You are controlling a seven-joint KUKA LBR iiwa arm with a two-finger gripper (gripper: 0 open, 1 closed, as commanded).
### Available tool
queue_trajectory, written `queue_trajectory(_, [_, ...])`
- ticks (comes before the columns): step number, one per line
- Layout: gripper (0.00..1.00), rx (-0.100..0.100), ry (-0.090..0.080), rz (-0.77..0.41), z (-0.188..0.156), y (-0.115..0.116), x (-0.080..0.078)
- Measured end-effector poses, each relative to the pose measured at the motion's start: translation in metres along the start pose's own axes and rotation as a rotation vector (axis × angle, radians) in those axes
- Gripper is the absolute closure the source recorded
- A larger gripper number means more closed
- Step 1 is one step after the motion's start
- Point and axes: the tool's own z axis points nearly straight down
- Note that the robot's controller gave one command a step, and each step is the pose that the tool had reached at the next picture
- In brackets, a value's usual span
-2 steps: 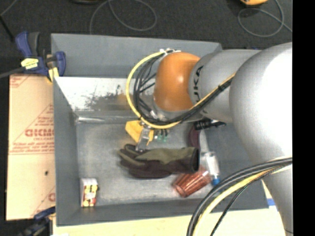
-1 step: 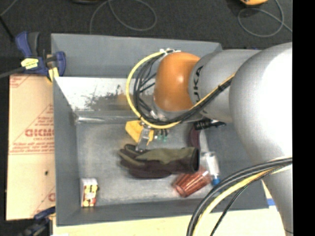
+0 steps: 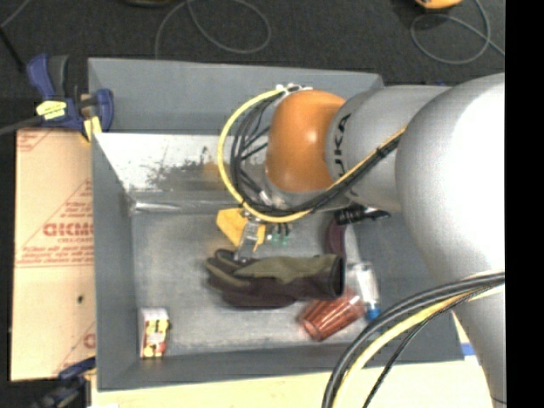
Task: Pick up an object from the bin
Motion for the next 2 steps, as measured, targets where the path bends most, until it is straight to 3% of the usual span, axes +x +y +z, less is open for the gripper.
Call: queue_trajectory(2, [1.0,0.0,0.0,0.001,0.0,0.0001,0.0])
